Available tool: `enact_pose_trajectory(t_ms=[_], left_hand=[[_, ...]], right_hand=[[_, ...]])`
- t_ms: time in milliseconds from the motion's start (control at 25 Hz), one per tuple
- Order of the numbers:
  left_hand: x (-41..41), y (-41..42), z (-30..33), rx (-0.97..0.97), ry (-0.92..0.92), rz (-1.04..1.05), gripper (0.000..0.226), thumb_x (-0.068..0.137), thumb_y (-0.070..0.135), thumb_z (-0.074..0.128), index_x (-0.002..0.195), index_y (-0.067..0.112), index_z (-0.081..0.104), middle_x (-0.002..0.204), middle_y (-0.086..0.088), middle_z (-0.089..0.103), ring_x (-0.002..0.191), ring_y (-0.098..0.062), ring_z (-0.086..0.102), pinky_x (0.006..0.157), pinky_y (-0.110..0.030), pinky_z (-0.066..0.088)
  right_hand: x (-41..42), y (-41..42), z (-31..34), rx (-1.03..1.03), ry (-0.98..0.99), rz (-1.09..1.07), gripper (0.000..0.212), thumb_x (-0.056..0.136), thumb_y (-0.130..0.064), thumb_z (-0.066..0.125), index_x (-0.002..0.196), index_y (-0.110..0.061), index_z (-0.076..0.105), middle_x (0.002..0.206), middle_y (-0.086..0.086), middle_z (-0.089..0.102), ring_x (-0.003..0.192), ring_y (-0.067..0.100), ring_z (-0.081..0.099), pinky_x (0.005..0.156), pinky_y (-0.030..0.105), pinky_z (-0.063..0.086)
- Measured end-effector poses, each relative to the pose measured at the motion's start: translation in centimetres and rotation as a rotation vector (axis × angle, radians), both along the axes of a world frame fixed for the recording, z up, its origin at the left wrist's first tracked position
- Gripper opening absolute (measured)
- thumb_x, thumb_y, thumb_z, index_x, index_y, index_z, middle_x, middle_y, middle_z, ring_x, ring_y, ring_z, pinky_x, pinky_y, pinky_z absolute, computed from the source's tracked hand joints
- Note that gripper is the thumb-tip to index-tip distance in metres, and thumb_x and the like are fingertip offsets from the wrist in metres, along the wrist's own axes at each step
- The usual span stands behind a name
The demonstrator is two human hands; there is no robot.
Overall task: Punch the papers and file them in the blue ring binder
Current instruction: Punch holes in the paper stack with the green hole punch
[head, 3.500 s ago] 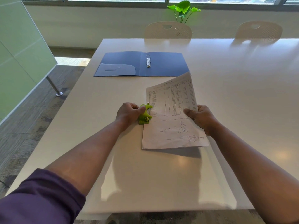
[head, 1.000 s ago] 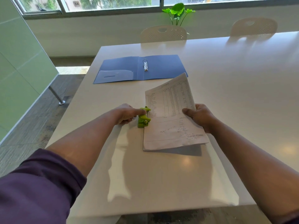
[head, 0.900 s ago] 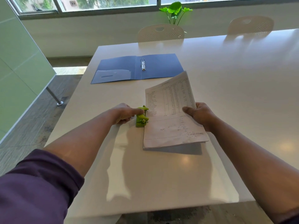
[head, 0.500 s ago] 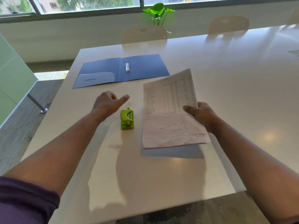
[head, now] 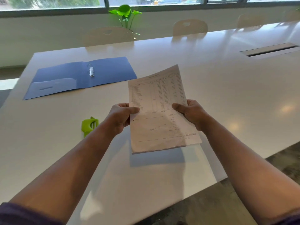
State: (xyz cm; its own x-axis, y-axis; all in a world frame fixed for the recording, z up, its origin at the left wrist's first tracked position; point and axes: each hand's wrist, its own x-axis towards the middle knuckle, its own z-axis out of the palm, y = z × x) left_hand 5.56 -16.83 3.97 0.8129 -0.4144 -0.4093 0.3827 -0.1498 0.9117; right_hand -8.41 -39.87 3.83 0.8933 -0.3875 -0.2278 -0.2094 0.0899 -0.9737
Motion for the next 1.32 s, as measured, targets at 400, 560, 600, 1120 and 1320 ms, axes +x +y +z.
enact_pose_trajectory(t_ms=[400, 560, 600, 1120, 1320], left_hand=[[-3.5, -9.6, -3.0, 0.178, -0.233, 0.002, 0.037, 0.085, 0.008, 0.075, 0.119, 0.012, 0.062, 0.116, -0.007, 0.073, 0.095, -0.025, 0.074, 0.079, -0.043, 0.064], [-4.0, -11.4, -2.8, 0.459, -0.597, -0.097, 0.065, 0.085, 0.025, 0.073, 0.139, 0.021, 0.038, 0.126, -0.003, 0.066, 0.107, -0.026, 0.068, 0.074, -0.036, 0.054], [-4.1, -11.6, -2.8, 0.519, -0.642, -0.126, 0.072, 0.087, 0.027, 0.072, 0.146, 0.021, 0.031, 0.129, -0.003, 0.065, 0.111, -0.028, 0.066, 0.072, -0.035, 0.048], [-4.0, -11.4, -4.7, 0.863, -1.000, -0.336, 0.043, 0.096, 0.052, 0.048, 0.130, 0.031, 0.063, 0.127, -0.007, 0.064, 0.115, -0.033, 0.058, 0.092, -0.041, 0.046], [-3.4, -11.5, -6.1, 0.871, -1.089, -0.371, 0.040, 0.098, 0.054, 0.046, 0.123, 0.029, 0.066, 0.159, -0.006, 0.029, 0.146, -0.034, 0.018, 0.117, -0.046, 0.019]], right_hand=[[0.8, -7.8, -0.4, -0.324, 0.294, -0.234, 0.019, 0.091, -0.014, 0.077, 0.107, -0.014, 0.068, 0.099, 0.004, 0.076, 0.083, 0.022, 0.076, 0.066, 0.033, 0.064], [1.3, -9.4, -1.7, -0.518, 0.321, -0.318, 0.022, 0.080, -0.023, 0.085, 0.098, -0.019, 0.074, 0.098, 0.002, 0.078, 0.085, 0.022, 0.076, 0.084, 0.044, 0.063], [1.4, -9.5, -1.8, -0.580, 0.332, -0.321, 0.022, 0.079, -0.026, 0.084, 0.097, -0.019, 0.074, 0.099, 0.001, 0.077, 0.087, 0.023, 0.075, 0.086, 0.043, 0.063], [2.1, -9.9, -3.4, -1.031, 0.457, -0.301, 0.040, 0.083, -0.040, 0.077, 0.118, -0.024, 0.065, 0.120, 0.005, 0.070, 0.115, 0.033, 0.062, 0.098, 0.046, 0.043], [2.8, -7.1, -3.4, -1.292, 0.371, -0.183, 0.068, 0.093, -0.044, 0.060, 0.152, -0.018, 0.041, 0.164, 0.007, 0.033, 0.151, 0.029, 0.027, 0.113, 0.051, 0.024]])
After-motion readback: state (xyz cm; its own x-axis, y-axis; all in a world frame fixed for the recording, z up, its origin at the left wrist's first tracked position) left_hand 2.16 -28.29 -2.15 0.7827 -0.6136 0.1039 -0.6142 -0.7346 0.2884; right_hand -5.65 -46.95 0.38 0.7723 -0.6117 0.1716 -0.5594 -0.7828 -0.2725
